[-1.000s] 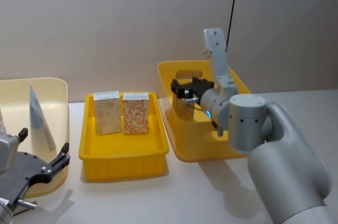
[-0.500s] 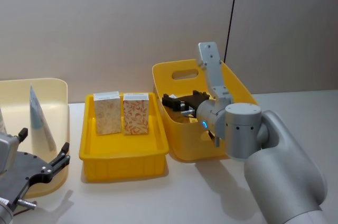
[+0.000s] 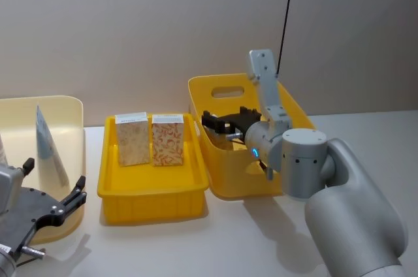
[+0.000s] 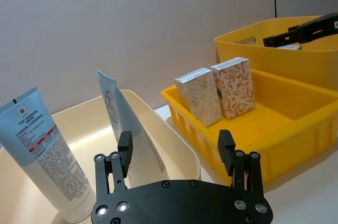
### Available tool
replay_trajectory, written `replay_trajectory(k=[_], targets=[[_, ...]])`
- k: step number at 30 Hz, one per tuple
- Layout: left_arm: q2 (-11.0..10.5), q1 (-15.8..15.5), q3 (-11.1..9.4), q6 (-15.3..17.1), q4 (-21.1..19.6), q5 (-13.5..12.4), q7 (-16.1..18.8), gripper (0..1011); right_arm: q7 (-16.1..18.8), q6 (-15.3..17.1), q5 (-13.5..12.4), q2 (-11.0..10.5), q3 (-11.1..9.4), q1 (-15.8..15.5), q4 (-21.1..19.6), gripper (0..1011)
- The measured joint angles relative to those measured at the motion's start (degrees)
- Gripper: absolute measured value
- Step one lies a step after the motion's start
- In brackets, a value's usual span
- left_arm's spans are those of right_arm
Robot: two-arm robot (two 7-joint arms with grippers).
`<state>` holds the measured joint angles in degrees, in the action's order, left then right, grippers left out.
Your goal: Bimanual collaborative sorting of washing and personal care products
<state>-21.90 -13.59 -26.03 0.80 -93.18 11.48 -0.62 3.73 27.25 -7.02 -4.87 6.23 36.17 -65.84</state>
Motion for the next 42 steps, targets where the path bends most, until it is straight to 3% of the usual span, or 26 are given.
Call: replay_trajectory(k=[14,31,42], targets=[[0.0,0.0,0.0,0.0,0.0,0.0,0.0,1003,-0.3,-8.05,-0.27,0.03,-2.87,-2.11,-4.43,1001],[-0.01,-0.02,0.2,0.2,-0.01,-0.07,0.02,1003,-1.2,-21.2,-2.33,0.86,-8.38,-4.37,-8.55,1001],[-0.01,-2.06,1.08,2.32,0.53,-0.87,0.21,1004,-1.39,-25.24,-3.15,1.24,-10.45,-4.95,-9.96,1001]])
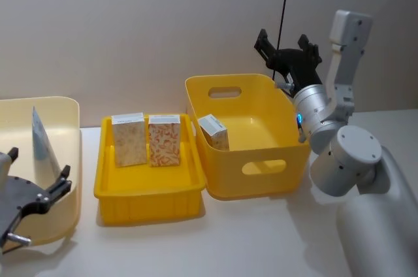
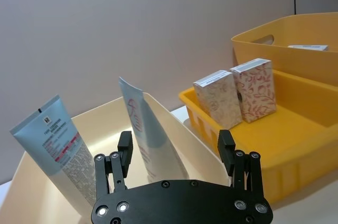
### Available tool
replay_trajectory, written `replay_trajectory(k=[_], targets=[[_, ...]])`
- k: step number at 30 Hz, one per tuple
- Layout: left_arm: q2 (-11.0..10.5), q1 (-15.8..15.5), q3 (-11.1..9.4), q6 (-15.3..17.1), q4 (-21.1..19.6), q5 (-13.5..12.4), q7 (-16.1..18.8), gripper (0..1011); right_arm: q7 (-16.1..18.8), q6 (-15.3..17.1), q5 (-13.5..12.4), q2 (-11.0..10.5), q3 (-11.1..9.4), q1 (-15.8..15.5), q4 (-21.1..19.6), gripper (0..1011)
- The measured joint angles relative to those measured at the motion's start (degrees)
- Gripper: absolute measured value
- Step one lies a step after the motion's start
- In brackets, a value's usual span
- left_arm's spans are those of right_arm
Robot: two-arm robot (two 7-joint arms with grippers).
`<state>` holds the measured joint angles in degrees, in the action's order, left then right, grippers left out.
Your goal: Bimanual collaborative sorting of washing and personal care products
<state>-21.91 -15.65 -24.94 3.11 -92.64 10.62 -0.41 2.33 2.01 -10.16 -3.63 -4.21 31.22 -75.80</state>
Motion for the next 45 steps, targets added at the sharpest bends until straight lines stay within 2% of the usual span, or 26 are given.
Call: replay_trajectory(k=[12,21,30,36,45], targets=[[-0.25,-2.84,1.33,1.54,1.89,0.09,-2.04,1004,-0.1,-1.82,-0.36,0.18,-0.93,-0.26,-0.57,1001],[-0.04,-4.88,1.69,2.27,4.04,2.85,-7.07,1003,-0.16,-2.37,-0.47,0.23,-1.23,-0.34,-0.79,1001],[1.24,-7.98,1.05,3.45,8.36,5.34,-12.54,1003,-0.16,-2.69,-0.54,0.27,-1.39,-0.38,-0.89,1001],[1.68,-9.84,0.57,4.48,10.63,5.43,-14.28,1003,-0.16,-2.77,-0.57,0.27,-1.42,-0.41,-0.92,1001],[1.59,-11.62,0.12,6.33,12.57,4.09,-14.62,1003,-0.15,-2.85,-0.57,0.27,-1.47,-0.42,-0.97,1001]])
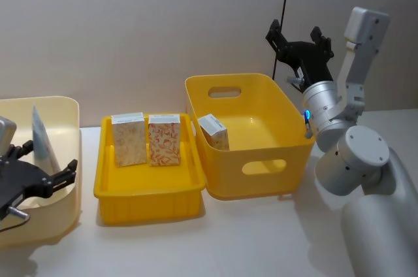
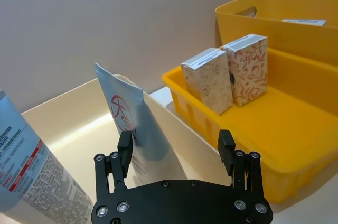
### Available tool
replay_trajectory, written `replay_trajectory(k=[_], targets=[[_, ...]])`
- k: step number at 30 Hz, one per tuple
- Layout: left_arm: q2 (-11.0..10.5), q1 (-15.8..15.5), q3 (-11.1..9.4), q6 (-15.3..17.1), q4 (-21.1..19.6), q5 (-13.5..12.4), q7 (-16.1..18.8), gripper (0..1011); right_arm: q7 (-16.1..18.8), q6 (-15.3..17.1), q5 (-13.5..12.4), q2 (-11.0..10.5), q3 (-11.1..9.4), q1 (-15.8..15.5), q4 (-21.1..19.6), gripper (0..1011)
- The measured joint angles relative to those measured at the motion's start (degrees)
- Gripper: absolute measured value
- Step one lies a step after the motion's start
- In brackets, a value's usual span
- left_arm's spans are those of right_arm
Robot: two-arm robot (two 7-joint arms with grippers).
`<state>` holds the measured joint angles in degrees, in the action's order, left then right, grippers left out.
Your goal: Bimanual collaborative sorting of washing and personal care products
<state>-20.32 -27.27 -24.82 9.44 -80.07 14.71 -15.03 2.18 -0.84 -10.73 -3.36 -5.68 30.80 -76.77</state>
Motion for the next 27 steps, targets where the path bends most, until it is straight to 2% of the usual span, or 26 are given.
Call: replay_trajectory(k=[12,27], targets=[[0.0,-2.69,-1.13,1.29,3.15,-2.56,-0.79,1003,0.01,-0.08,0.0,0.0,-0.03,0.0,0.0,1001],[1.23,-5.38,-1.62,-0.3,6.94,-4.66,-1.39,1004,0.01,-0.08,0.01,0.0,-0.02,0.0,0.0,1001]])
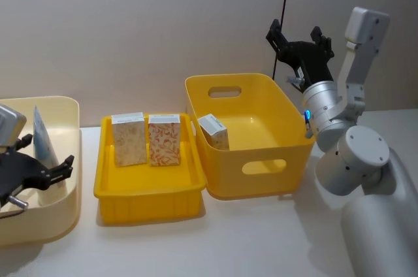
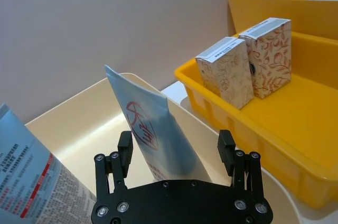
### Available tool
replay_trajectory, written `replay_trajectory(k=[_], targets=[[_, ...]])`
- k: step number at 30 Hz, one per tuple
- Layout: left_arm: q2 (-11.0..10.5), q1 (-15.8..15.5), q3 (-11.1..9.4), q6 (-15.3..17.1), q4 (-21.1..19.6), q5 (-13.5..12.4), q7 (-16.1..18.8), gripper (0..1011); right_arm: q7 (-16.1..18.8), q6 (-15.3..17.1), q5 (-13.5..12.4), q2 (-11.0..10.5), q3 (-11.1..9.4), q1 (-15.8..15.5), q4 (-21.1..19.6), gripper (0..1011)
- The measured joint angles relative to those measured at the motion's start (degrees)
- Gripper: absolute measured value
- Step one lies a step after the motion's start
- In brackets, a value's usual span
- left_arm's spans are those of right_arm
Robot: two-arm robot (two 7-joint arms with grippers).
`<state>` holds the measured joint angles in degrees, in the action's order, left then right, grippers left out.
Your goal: Bimanual collaborative sorting of washing and personal care products
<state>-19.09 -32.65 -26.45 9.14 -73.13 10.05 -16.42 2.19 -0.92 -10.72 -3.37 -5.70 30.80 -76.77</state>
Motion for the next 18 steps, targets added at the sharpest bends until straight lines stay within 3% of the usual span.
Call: replay_trajectory(k=[18], targets=[[0.25,-0.49,1.19,-0.62,0.94,-2.1,2.45,1003,-0.01,0.01,0.0,0.0,0.0,0.0,0.0,1001]])
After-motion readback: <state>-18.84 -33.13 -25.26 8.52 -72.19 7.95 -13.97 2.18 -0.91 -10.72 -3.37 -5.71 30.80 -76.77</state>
